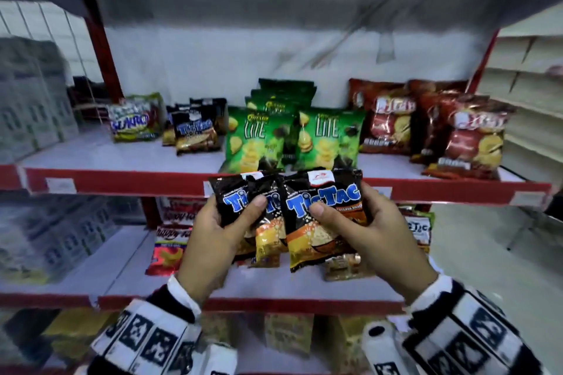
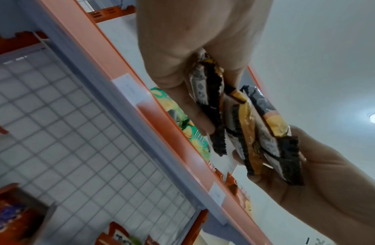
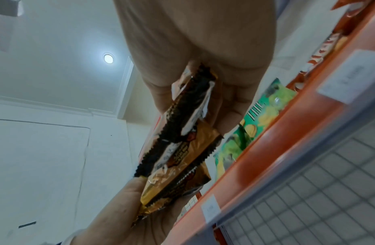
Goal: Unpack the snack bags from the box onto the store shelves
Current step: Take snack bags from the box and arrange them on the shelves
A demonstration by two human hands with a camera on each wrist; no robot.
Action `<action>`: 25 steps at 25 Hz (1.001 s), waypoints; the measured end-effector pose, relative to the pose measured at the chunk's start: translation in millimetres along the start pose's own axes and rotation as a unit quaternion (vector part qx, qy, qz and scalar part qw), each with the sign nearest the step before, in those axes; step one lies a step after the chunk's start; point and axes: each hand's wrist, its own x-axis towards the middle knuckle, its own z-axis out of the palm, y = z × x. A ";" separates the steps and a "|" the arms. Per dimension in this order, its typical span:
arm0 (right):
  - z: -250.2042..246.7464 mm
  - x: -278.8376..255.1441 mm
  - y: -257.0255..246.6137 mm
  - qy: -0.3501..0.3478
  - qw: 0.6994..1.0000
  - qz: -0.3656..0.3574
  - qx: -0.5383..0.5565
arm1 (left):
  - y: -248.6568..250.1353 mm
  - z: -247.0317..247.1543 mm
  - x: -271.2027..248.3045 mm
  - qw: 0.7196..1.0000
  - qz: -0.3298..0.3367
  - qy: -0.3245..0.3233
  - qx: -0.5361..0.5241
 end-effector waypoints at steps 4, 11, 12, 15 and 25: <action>-22.6 11.7 -32.6 0.020 1.000 -0.015 -0.016 | 34.7 22.3 19.1 1.000 0.012 0.011 0.015; -56.5 9.6 -46.2 0.011 1.000 0.009 -0.015 | 46.5 39.6 18.7 0.999 0.013 0.047 0.011; -58.3 10.6 -44.7 0.018 1.000 0.015 -0.007 | 47.2 37.2 16.3 0.998 0.011 0.053 0.016; -56.5 19.3 -37.5 0.040 0.997 0.056 0.017 | 47.6 16.6 27.6 0.997 0.011 0.073 0.023; 56.7 137.1 -71.9 0.032 0.998 0.057 0.004 | 73.5 -163.5 117.8 0.981 0.045 0.168 0.089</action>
